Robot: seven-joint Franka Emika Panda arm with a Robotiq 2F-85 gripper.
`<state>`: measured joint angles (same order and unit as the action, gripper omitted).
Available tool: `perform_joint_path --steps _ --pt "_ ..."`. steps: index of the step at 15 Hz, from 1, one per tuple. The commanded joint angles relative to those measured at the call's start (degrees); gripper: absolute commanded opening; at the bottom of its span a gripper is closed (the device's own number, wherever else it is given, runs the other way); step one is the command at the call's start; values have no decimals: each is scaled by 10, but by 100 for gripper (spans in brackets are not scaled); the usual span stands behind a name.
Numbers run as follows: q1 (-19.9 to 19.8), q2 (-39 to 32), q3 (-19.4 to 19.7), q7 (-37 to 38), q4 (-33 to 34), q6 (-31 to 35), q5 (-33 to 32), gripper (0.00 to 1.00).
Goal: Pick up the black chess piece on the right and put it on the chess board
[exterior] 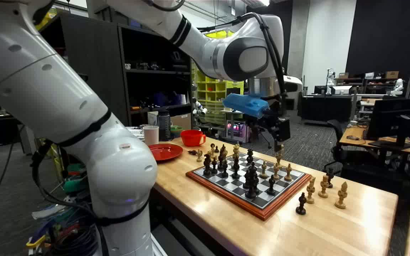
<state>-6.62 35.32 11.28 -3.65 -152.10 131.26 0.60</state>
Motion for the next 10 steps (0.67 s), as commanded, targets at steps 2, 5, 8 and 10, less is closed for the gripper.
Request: perform_joint_path --steps 2,5,8,10 --pt "-7 -1 -6 -4 1 -2 5 100" --pt "-7 -1 -6 -4 1 -2 5 100" --pt "-7 -26 -11 4 27 -16 2 100" --pt "-8 -56 -13 12 56 -23 3 100"
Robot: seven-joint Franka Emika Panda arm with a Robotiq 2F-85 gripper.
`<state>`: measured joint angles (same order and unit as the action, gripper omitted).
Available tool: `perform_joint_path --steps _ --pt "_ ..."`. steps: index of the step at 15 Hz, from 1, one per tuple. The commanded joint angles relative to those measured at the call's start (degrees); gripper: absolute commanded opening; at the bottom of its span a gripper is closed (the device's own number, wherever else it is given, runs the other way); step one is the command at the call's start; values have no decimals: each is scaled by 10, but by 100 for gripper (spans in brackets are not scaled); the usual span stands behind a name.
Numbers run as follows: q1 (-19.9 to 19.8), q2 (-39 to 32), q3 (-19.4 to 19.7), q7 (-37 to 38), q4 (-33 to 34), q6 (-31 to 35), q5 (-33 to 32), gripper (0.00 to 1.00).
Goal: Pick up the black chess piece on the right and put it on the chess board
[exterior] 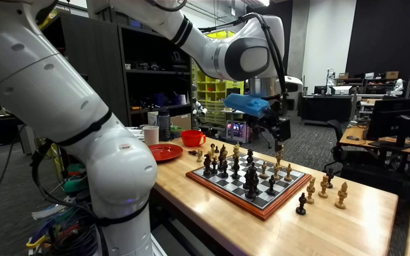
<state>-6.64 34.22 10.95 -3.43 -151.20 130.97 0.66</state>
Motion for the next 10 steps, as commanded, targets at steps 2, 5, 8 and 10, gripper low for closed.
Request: perform_joint_path --steps 2,5,8,10 --pt "-10 -82 -10 19 82 -27 0 100" --pt "-12 -130 -11 29 128 -33 1 100" --pt "-10 -126 -10 26 117 -15 3 100" --pt "-9 -140 -12 27 126 -14 3 100"
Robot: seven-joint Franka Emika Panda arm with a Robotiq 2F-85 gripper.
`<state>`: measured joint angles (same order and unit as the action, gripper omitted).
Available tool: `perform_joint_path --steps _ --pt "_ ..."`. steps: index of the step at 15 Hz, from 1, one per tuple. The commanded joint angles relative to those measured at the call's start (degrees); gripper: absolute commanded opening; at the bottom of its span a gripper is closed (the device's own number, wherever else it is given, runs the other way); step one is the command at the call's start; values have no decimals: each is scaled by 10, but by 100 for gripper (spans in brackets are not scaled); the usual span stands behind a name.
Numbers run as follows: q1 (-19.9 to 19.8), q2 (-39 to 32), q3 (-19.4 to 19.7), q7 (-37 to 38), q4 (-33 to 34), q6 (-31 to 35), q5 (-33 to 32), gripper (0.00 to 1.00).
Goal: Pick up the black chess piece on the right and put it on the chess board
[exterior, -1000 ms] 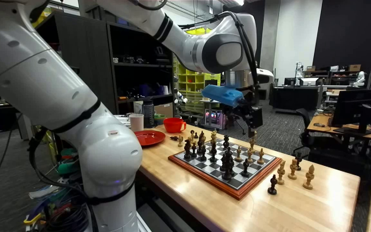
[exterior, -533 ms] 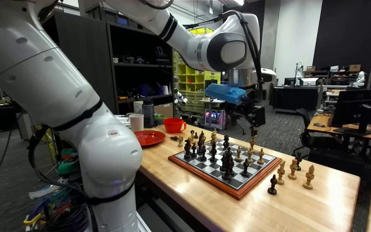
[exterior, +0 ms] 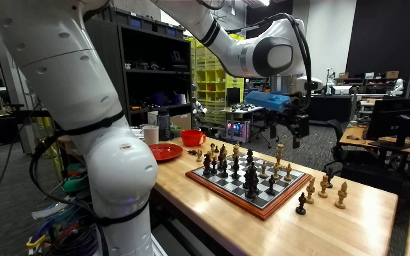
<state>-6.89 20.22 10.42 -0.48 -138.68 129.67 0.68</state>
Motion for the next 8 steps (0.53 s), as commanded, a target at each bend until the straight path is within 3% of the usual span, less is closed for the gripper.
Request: perform_joint_path --steps 1,8 --pt "-7 -2 -6 -2 0 -1 3 100" --pt "-7 1 -6 -2 0 -2 3 100"
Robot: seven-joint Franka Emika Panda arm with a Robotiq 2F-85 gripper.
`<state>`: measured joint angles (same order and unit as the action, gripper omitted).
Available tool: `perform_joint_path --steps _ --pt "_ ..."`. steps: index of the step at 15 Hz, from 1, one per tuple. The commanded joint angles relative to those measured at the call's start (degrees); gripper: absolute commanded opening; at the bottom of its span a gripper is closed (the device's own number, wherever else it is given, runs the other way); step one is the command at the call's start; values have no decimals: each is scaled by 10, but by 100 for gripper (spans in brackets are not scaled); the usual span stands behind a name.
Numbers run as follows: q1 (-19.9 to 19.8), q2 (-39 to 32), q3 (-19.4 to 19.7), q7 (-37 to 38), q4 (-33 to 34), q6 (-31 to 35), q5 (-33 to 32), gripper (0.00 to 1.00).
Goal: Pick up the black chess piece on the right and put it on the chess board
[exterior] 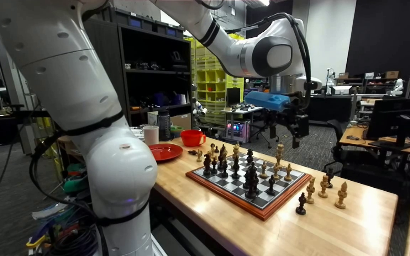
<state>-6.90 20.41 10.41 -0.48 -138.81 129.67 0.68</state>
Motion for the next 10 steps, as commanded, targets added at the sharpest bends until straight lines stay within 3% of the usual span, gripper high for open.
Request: perform_joint_path --steps 1,10 --pt "-9 1 -11 14 2 -7 1 100" --pt "-43 -17 -52 227 -6 1 -18 100"
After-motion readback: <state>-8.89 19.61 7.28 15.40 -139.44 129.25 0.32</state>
